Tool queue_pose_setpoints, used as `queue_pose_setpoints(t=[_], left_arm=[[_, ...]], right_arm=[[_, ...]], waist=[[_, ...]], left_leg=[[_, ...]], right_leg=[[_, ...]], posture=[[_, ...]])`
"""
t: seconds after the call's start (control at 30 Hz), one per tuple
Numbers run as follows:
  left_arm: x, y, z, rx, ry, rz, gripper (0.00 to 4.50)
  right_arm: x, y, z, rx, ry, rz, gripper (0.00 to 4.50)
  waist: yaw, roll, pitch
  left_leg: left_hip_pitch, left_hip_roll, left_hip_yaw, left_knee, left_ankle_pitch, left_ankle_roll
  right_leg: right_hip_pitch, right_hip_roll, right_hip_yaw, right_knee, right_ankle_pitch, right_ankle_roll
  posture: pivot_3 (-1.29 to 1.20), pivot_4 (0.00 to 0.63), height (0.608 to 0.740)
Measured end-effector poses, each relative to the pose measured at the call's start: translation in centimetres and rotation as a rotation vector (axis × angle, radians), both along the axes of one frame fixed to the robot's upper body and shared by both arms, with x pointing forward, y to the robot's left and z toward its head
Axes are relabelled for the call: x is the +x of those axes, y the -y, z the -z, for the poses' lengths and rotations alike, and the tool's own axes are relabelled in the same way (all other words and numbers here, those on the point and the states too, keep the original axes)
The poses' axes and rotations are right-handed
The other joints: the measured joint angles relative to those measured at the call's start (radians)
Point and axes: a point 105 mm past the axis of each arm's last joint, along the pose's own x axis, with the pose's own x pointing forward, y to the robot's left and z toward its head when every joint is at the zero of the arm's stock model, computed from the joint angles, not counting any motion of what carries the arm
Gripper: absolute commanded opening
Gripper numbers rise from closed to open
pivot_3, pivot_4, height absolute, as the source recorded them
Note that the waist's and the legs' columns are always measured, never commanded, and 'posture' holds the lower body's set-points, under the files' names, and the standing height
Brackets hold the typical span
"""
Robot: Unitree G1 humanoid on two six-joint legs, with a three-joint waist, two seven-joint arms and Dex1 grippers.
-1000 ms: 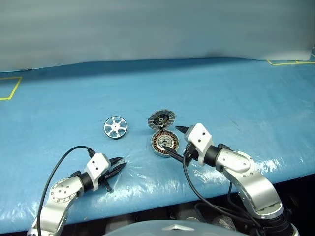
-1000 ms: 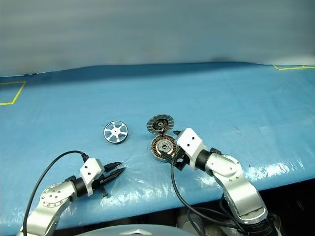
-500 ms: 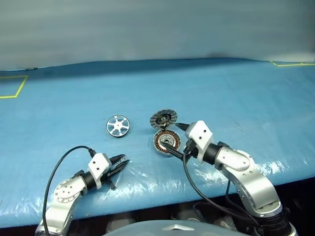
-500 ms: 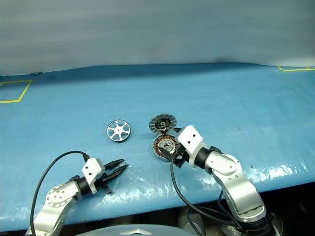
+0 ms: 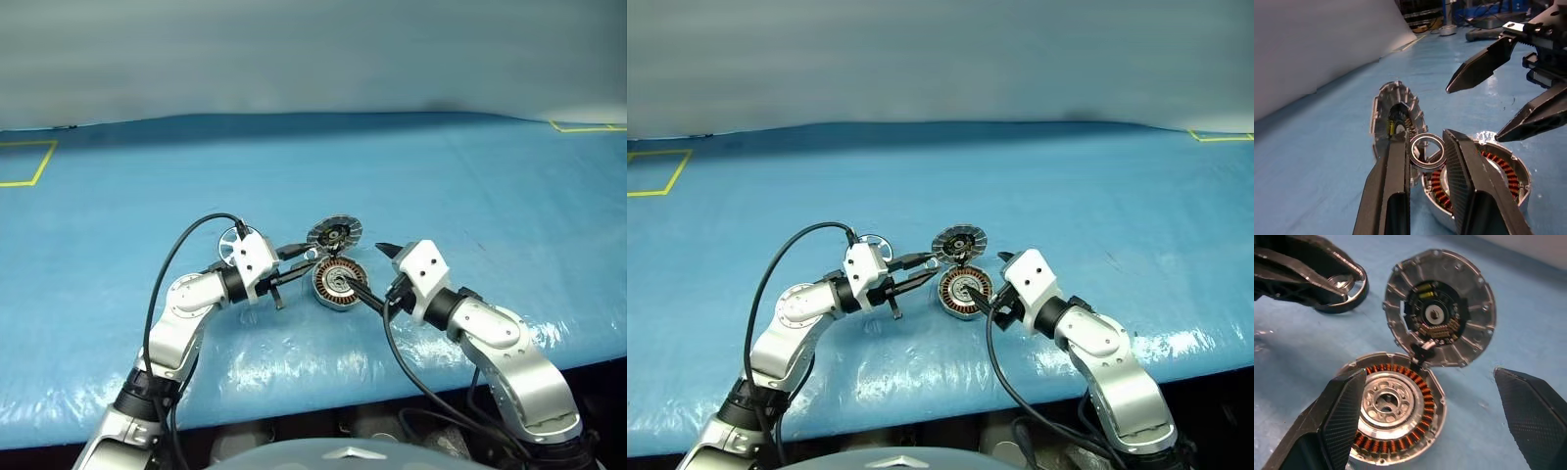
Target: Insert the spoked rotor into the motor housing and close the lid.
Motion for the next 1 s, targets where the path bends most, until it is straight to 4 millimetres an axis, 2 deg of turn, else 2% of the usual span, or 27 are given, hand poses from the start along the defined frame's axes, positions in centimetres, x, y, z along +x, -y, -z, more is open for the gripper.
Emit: queue_pose_setpoints(t=[0.13, 0.4, 0.53, 0.67, 0.8, 1.0], left_arm=[[-0.1, 0.0, -0.1, 0.021, -0.014, 0.022, 0.67], [-0.1, 1.2, -0.2, 0.031, -0.027, 0.06, 0.67], [-0.4, 2.3, 1.1, 0.077, -0.043, 0.084, 0.67], [0.0, 2.6, 2.4, 0.112, -0.061, 0.066, 0.67], [0.3, 3.1, 2.9, 0.107, -0.061, 0.047, 0.67], [-0.2, 4.3, 2.9, 0.086, -0.071, 0.09, 0.67]], right_arm=[[-0.2, 0.5, -0.5, 0.024, 0.02, 0.044, 4.41], [-1.1, 0.9, 0.5, 0.038, -0.012, 0.085, 4.41], [-1.1, 0.7, 0.2, 0.066, -0.003, 0.09, 4.41], [-1.1, 0.7, -0.1, 0.067, 0.005, 0.085, 4.41], [-1.1, 1.0, -0.3, 0.059, 0.011, 0.094, 4.41], [-1.2, 1.3, 0.1, 0.053, -0.001, 0.107, 4.41]], waist=[[0.002, 0.0, 0.0], [0.005, 0.0, 0.0], [0.008, 0.0, 0.0], [0.01, 0.0, 0.0], [0.012, 0.0, 0.0], [0.012, 0.0, 0.0]], left_leg=[[0.0, 0.0, -0.002, -0.002, 0.0, -0.001], [0.0, -0.001, -0.001, 0.0, 0.0, -0.001], [0.001, -0.001, -0.001, 0.0, 0.0, -0.001], [0.0, -0.001, -0.001, 0.0, 0.0, -0.001], [0.0, -0.001, -0.001, 0.0, 0.0, -0.001], [0.0, -0.001, -0.001, 0.0, 0.0, -0.001]], right_leg=[[0.0, 0.001, -0.001, 0.0, -0.002, 0.0], [0.001, 0.001, 0.002, -0.001, -0.005, 0.004], [0.001, 0.001, 0.002, -0.001, -0.004, 0.004], [0.001, 0.001, 0.001, -0.001, -0.003, 0.002], [0.001, 0.001, 0.002, -0.001, -0.002, 0.0], [0.001, 0.001, 0.002, -0.001, -0.002, 0.0]], posture=[[0.0, 0.15, 0.74], [0.0, 0.15, 0.74], [0.0, 0.15, 0.74], [0.0, 0.15, 0.74], [0.0, 0.15, 0.74], [0.0, 0.15, 0.74]])
